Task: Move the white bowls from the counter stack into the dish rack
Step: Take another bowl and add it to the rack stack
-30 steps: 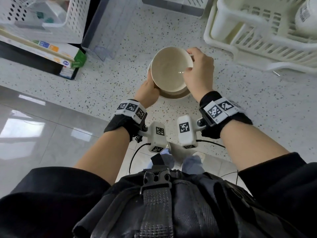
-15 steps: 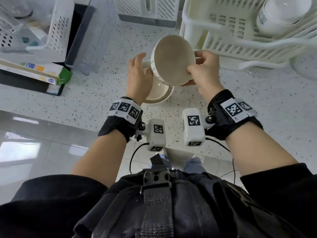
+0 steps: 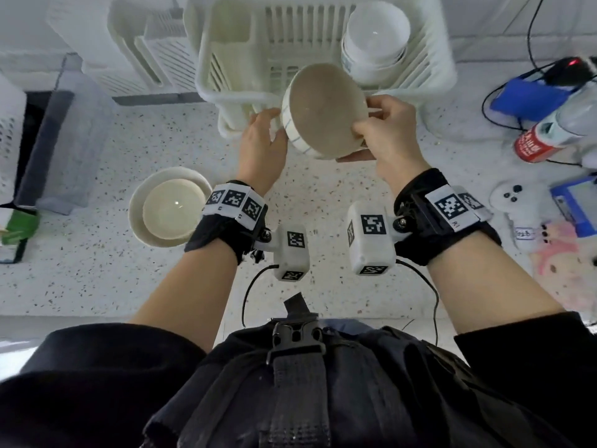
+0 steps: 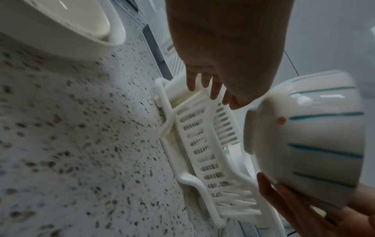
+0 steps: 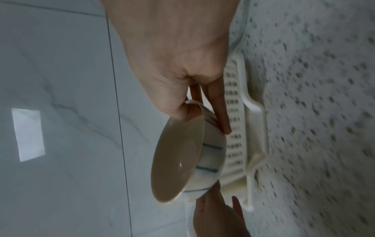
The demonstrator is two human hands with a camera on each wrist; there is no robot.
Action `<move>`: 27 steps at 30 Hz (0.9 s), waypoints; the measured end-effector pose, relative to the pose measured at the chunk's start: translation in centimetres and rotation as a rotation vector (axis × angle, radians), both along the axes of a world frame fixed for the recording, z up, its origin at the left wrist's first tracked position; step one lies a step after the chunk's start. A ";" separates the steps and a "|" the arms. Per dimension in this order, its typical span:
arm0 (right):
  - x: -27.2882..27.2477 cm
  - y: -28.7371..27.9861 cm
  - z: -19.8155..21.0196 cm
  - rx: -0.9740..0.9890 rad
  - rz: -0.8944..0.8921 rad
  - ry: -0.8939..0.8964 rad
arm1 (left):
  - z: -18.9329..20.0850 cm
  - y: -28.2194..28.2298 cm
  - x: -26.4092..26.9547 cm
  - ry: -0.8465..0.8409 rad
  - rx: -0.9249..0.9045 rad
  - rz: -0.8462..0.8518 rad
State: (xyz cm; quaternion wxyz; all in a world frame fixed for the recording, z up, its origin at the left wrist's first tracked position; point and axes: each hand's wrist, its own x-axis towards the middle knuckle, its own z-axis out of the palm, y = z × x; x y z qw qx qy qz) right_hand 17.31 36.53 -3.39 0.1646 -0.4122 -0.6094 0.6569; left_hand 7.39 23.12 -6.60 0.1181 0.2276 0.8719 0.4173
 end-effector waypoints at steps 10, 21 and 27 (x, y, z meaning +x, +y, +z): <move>0.0 11.0 0.4 0.003 -0.048 0.090 | -1.3 10.9 1.0 0.010 -0.237 -0.175; -7.7 17.6 -0.5 0.110 -0.253 0.113 | -2.7 15.1 -4.8 -0.055 -0.634 -0.378; -10.2 19.1 -2.9 0.226 -0.275 0.014 | -4.2 16.1 -6.4 -0.010 -0.808 -0.494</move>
